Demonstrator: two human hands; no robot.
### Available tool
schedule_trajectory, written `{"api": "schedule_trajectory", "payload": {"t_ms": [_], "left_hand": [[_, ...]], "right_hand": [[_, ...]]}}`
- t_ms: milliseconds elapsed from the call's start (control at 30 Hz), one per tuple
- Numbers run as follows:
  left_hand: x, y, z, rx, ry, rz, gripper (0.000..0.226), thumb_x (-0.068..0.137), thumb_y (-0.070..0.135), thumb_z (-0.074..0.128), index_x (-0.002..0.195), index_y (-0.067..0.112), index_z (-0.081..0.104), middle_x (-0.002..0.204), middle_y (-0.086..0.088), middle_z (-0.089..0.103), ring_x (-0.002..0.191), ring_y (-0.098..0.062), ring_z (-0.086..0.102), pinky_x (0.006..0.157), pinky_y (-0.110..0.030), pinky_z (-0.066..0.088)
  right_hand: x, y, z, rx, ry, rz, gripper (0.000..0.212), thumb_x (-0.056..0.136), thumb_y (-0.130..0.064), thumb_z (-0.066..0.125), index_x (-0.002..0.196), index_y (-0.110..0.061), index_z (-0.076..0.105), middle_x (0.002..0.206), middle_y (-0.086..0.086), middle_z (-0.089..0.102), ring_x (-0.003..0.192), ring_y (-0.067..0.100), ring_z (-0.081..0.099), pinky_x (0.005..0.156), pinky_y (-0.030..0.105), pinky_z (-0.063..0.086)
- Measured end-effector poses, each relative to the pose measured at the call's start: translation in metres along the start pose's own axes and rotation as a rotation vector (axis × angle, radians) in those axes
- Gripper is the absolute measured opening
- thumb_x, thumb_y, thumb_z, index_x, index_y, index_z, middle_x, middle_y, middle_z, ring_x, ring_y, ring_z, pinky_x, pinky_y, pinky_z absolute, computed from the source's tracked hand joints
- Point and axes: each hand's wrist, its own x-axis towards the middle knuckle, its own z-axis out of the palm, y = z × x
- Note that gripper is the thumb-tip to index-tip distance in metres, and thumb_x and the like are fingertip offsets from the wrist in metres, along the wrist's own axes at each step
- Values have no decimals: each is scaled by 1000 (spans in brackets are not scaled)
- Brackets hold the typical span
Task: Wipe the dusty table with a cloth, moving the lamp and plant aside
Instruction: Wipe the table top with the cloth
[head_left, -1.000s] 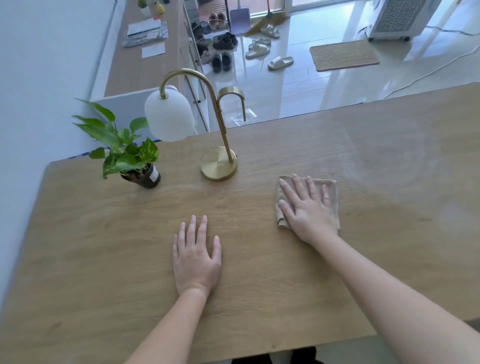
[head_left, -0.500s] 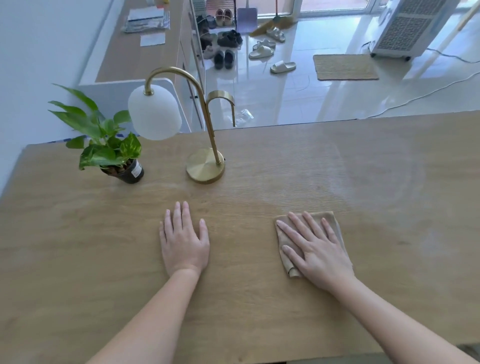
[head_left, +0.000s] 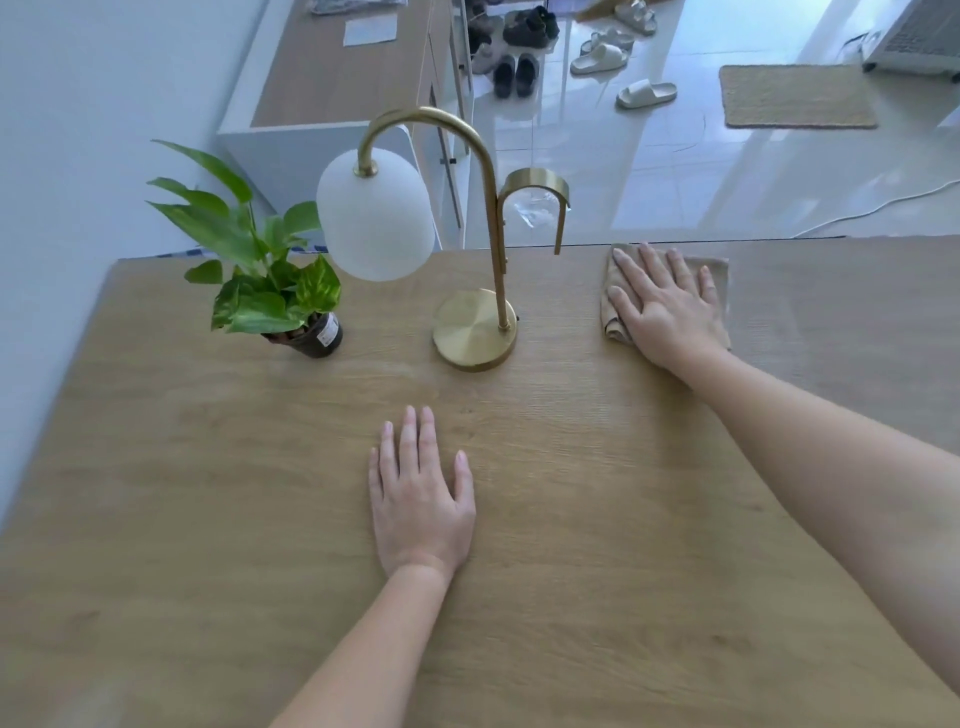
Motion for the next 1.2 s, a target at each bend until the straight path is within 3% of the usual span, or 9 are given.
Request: {"api": "schedule_trajectory", "payload": {"t_ms": [167,333,567,867,1100,1200], "left_hand": [[3,-2,1,6,-4,3,70,108,56,30,170,24,26,177,4,25,165,-22,14,134,-45,17],[2,-2,-2,5,-9,3,71,107,57,29,170,25,26,177,4,24,165,-21,14,134,-45,16],[2,0,-5,-7,1,-5,71,106,57,28,168,24,30,175,2,29,164,-23,19,133,-47,19],[-2,4,-5,-22,27,-10,66,109,50,36,167,20,33,174,-2,34,162,-26,24,132,-49,21],[-3,6,-5,-25,25,-10,66,109,48,42,168,20,32,174,-2,32,163,-26,22,133,-49,18],[-3,6,-4,-17,31,-7,66,109,51,36,168,21,32,174,-1,32,163,-26,22,132,-48,19]], "right_hand": [[53,-14,-8,1,-10,52,65,102,-73,12,164,-53,10,177,-13,9,164,18,3,131,52,-6],[39,-11,-4,-14,-16,-27,65,103,-73,9,165,-54,2,178,-13,-1,164,17,-4,131,52,-7],[-83,13,19,-35,-55,-152,61,104,-74,10,161,-60,-7,175,-22,-10,162,9,-13,132,47,-7],[-254,91,29,-80,-80,-74,59,105,-72,11,157,-64,-14,171,-28,-17,157,1,-24,131,42,-10],[-237,99,23,-89,-51,-76,57,107,-71,16,158,-65,-10,171,-30,-14,159,1,-20,132,41,-8],[-197,104,14,-79,-32,-48,57,107,-71,16,158,-65,-10,173,-27,-11,161,4,-15,132,42,-6]]}}
